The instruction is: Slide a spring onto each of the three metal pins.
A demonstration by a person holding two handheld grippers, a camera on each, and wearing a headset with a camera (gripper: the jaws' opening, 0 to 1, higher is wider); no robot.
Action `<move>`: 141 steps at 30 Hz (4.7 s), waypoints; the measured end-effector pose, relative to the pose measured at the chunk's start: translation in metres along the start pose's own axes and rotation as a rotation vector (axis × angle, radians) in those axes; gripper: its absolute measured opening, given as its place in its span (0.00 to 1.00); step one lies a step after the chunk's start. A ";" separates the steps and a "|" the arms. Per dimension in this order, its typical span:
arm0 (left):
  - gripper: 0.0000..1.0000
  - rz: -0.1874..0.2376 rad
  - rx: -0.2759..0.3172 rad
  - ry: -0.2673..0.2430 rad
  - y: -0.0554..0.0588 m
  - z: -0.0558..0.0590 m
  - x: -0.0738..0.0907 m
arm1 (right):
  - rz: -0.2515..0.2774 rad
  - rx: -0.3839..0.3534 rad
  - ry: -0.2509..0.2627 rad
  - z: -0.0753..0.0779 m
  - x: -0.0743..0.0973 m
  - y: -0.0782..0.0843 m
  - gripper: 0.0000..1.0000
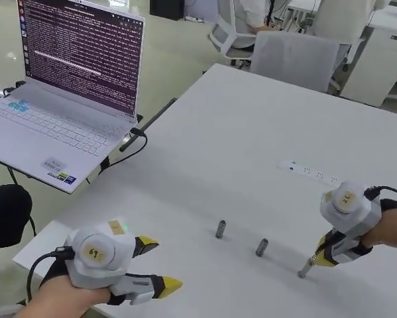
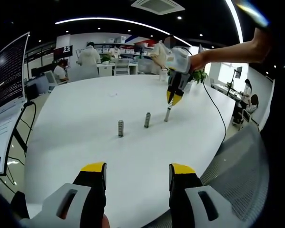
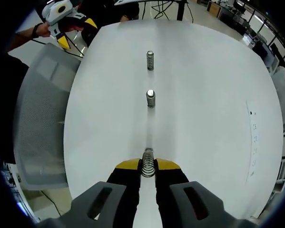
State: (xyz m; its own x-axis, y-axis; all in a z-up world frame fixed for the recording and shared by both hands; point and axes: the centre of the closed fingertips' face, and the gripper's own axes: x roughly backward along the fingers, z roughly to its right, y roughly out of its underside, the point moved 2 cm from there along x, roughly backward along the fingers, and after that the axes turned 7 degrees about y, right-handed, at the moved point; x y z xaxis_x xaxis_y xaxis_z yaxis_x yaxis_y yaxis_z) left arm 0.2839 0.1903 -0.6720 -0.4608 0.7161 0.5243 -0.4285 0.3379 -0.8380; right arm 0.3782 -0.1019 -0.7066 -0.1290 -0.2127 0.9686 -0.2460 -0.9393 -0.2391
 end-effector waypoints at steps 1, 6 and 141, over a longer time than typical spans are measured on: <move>0.48 0.000 0.000 0.000 0.000 0.000 0.000 | -0.009 0.010 0.001 0.000 -0.002 0.001 0.09; 0.48 0.002 0.002 -0.001 -0.001 -0.001 0.000 | -0.022 0.026 -0.006 -0.001 -0.007 0.002 0.09; 0.64 0.092 0.034 -0.009 -0.025 -0.003 0.008 | 0.678 -0.811 0.334 -0.141 0.065 0.036 0.78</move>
State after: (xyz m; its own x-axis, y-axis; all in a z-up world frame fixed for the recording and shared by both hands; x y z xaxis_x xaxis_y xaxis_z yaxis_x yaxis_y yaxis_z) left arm 0.2930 0.1893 -0.6470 -0.5063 0.7373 0.4473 -0.4103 0.2502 -0.8770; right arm 0.2250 -0.1120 -0.6617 -0.6972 -0.4183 0.5821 -0.5670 -0.1750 -0.8049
